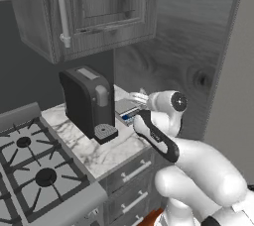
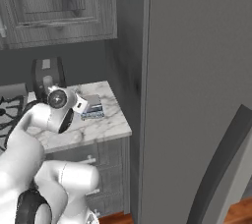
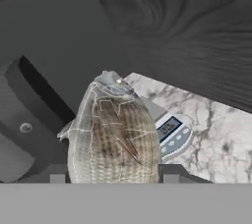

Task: Take the fish from the fridge and place it on the digital scale on the counter by the fridge. Wait a few seconds for a reading, then move it to the plate on the dining counter.

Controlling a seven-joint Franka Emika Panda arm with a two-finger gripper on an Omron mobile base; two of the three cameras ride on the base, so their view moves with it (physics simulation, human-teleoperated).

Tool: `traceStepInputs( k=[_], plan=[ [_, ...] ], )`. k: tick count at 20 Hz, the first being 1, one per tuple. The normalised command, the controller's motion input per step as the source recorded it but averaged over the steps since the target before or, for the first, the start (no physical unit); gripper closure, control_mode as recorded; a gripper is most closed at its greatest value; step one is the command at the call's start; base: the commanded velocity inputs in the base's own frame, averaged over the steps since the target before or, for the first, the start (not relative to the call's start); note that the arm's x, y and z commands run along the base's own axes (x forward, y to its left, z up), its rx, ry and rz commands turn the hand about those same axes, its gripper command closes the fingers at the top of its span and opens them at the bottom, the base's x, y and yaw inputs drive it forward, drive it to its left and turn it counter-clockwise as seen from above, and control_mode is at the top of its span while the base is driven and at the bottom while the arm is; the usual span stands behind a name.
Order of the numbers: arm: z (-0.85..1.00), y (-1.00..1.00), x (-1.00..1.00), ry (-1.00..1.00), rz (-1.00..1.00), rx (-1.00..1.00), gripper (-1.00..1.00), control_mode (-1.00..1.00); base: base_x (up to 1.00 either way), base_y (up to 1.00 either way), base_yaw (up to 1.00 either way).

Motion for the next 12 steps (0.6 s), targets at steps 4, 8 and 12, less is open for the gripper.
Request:
traceStepInputs(
  k=[4, 8, 12],
  plan=[
    [1.0, -0.18, -1.0, -0.09, -0.01, -0.07, 1.0, -1.0, 0.0, 0.0, 0.0],
    [1.0, -0.11, -1.0, -0.1, 0.0, -0.02, 1.0, -1.0, 0.0, 0.0, 0.0],
    [1.0, -0.05, -0.91, -0.02, 0.0, 0.0, 1.0, -1.0, 0.0, 0.0, 0.0]
  ],
)
